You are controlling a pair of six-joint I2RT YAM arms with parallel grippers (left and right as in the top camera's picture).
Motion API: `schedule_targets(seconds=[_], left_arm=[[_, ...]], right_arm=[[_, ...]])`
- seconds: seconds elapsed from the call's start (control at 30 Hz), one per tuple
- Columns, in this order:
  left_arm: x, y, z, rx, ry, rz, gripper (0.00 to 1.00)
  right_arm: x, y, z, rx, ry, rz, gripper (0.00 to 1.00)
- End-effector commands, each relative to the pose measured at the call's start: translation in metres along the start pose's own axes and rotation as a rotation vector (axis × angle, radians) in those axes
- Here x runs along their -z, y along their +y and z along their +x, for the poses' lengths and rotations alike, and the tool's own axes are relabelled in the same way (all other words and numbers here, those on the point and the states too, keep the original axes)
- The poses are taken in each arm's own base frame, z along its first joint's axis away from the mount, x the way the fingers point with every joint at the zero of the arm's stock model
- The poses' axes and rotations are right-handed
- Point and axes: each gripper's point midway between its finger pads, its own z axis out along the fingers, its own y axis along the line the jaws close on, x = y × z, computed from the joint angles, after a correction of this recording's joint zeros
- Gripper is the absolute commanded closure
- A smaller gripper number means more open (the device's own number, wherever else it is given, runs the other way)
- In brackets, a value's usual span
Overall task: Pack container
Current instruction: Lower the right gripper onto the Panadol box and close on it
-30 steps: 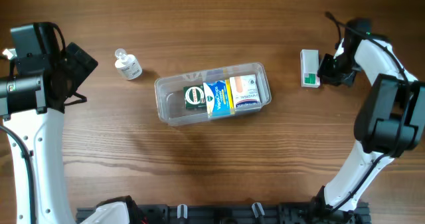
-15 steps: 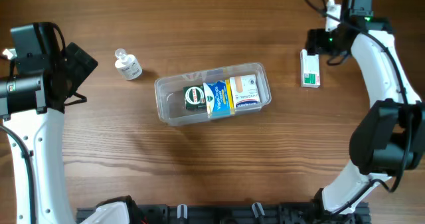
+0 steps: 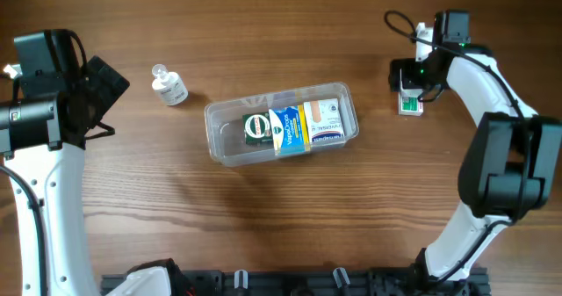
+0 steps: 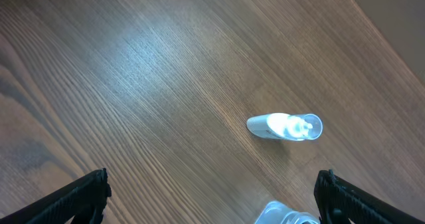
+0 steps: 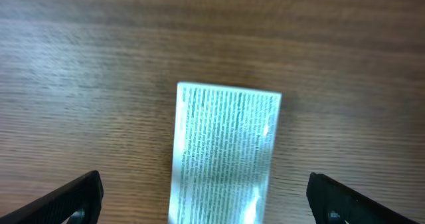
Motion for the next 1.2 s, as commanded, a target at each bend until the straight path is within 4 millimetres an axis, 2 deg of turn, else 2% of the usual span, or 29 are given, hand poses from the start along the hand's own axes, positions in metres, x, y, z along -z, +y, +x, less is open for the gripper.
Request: schedule_targets(seconds=[0.0,0.13,0.23,0.3,0.5,0.6,0.63,0.67,0.73,0.93,1.03,1.13,1.17], left_arm=[[0.003,0.001,-0.004,0.006,-0.015,0.0,0.0],[0.003,0.001,-0.004,0.006,-0.015,0.0,0.0],[0.003,0.001,-0.004,0.006,-0.015,0.0,0.0],[0.003,0.001,-0.004,0.006,-0.015,0.0,0.0],[0.003,0.001,-0.004,0.006,-0.015,0.0,0.0],[0.003,0.001,-0.004,0.006,-0.015,0.0,0.0],[0.003,0.001,-0.004,0.006,-0.015,0.0,0.0],[0.003,0.001,-0.004,0.006,-0.015,0.0,0.0],[0.003,0.001,-0.004,0.006,-0.015,0.0,0.0],[0.003,0.001,-0.004,0.006,-0.015,0.0,0.0],[0.003,0.001,-0.004,0.006,-0.015,0.0,0.0],[0.003,0.001,-0.004,0.006,-0.015,0.0,0.0],[0.003,0.001,-0.004,0.006,-0.015,0.0,0.0]], right_arm=[[-0.024,-0.004,0.015,-0.049,0.054,0.017,0.0],[-0.028,-0.007,0.016,-0.087,0.056,0.034,0.05],[-0.029,-0.008,0.015,-0.11,0.051,0.036,0.14],[-0.029,-0.009,0.015,-0.133,0.054,0.043,0.24],[-0.029,-0.009,0.021,-0.133,0.075,0.042,0.41],[-0.028,-0.009,0.024,-0.131,0.088,0.044,0.42],[-0.028,-0.009,0.024,-0.13,0.09,0.045,0.44],[-0.028,-0.009,0.025,-0.13,0.093,0.047,0.5],[-0.028,-0.009,0.027,-0.13,0.101,0.047,0.53],[-0.025,-0.009,0.027,-0.13,0.113,0.046,0.53],[-0.011,-0.009,0.017,-0.129,0.115,0.046,0.52],[0.015,-0.004,-0.002,-0.116,0.096,0.042,0.52],[0.029,0.002,-0.012,-0.102,0.08,0.038,0.52]])
